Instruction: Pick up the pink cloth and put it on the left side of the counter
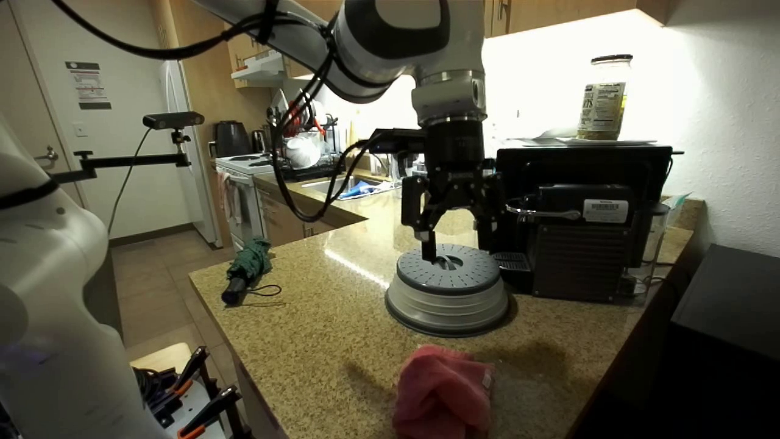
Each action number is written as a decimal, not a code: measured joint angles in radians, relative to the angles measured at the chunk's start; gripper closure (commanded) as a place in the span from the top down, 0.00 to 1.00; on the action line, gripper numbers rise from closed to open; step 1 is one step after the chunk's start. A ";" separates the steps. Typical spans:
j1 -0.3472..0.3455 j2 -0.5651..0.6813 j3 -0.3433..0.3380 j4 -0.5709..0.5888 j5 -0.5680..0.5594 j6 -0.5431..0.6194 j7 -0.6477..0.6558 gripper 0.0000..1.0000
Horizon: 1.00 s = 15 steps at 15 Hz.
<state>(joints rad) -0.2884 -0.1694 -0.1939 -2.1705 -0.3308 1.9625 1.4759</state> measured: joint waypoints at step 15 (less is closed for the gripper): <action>0.095 -0.119 0.077 0.005 0.013 -0.004 -0.363 1.00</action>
<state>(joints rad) -0.1931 -0.2884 -0.1173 -2.1651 -0.3179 1.9590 1.1134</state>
